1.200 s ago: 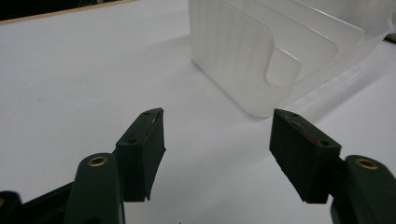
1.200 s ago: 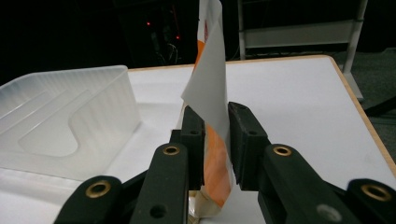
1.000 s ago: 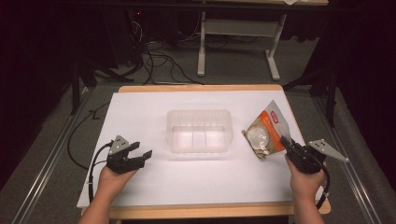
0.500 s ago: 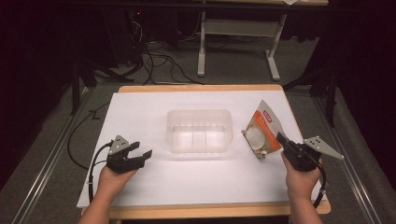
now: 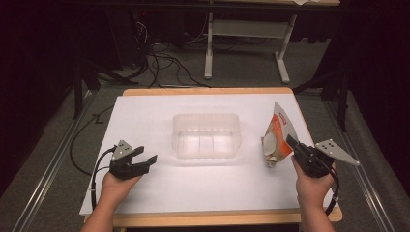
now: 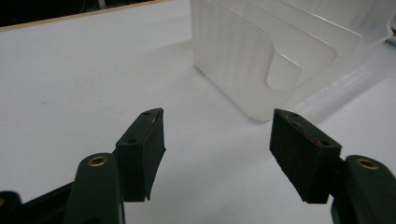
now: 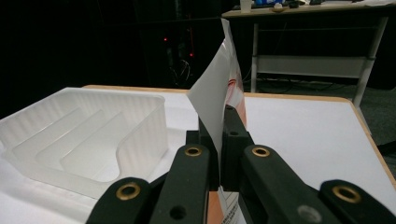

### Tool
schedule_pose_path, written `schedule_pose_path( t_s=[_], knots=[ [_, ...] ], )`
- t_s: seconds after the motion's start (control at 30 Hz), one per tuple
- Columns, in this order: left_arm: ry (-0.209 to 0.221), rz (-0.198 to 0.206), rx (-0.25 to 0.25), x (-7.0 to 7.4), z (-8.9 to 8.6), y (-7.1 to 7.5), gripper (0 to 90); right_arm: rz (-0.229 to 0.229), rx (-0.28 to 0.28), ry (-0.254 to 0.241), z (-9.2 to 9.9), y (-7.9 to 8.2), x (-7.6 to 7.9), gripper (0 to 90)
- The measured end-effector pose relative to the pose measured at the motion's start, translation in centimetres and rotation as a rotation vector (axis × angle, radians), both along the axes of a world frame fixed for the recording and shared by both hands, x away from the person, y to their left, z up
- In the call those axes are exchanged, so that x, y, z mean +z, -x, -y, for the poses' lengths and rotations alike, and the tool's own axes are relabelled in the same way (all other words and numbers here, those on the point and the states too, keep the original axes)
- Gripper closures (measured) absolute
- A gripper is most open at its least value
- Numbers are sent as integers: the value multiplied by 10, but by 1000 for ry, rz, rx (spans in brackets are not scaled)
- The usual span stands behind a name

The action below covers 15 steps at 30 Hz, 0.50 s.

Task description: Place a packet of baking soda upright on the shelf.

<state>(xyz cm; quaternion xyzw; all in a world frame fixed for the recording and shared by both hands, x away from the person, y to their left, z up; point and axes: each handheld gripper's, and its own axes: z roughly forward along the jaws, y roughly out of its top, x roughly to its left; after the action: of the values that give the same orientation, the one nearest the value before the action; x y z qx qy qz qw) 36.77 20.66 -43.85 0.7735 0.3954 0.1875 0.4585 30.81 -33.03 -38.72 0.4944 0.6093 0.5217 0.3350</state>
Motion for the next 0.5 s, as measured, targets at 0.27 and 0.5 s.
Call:
schedule_pose_path(
  t_s=[0.27, 0.5],
  knots=[
    [-1, 8, -1, 1, 0, 0, 358, 24, -12, 9, 2, 5, 8, 900],
    [9, 20, -5, 1, -1, 2, 354, 18, 7, 3, 1, 2, 16, 900]
  ],
)
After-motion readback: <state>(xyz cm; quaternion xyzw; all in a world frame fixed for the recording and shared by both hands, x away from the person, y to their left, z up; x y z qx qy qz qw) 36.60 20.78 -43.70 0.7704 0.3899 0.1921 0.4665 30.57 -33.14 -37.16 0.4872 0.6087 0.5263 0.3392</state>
